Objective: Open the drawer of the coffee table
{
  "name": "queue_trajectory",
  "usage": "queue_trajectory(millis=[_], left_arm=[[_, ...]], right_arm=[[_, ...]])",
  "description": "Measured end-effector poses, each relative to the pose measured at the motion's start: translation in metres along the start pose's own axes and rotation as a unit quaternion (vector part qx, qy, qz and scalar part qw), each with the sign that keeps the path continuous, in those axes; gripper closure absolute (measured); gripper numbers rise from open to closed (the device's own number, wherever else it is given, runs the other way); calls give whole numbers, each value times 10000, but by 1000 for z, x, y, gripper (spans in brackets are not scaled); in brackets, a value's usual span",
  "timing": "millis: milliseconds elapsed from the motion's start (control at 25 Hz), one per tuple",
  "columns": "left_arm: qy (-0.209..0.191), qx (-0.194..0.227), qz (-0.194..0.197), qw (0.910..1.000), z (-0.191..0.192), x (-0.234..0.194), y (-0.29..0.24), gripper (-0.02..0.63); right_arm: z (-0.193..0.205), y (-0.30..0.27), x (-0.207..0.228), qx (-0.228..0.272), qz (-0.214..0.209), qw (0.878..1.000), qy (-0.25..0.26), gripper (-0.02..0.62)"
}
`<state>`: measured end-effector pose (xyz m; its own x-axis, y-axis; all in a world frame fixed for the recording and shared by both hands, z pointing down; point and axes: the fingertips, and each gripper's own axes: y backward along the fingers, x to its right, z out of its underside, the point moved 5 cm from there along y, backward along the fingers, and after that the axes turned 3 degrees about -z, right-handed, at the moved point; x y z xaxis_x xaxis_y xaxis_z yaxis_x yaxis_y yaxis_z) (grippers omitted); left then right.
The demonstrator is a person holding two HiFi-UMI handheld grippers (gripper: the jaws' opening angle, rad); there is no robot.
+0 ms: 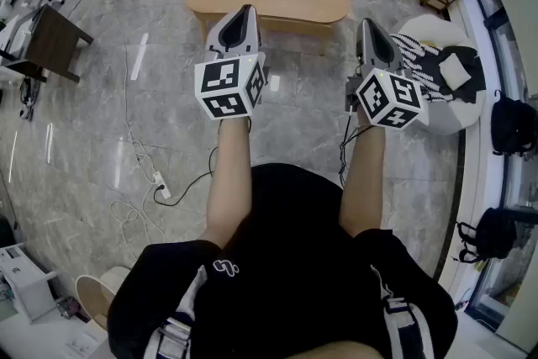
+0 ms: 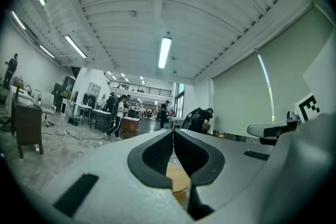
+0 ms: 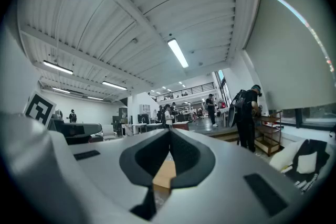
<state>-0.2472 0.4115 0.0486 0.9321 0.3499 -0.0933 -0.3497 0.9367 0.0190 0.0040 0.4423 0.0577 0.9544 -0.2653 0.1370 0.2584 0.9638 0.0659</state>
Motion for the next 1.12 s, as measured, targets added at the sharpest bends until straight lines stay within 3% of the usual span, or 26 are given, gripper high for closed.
queue_trajectory(millis=[200,640,1120], left_arm=[[67,-15,41,10000,2,-12,-2,595],[191,-45,70,9998,9,-61,-8,595],[438,-30,369,9984,14,-80,-25,595]], right_arm=[[5,-8,-6,-51,64,10000,33,584],[6,-19,-16,679,660,9952,-242,583],[6,-22,-23,720,917,9931,-126,584]])
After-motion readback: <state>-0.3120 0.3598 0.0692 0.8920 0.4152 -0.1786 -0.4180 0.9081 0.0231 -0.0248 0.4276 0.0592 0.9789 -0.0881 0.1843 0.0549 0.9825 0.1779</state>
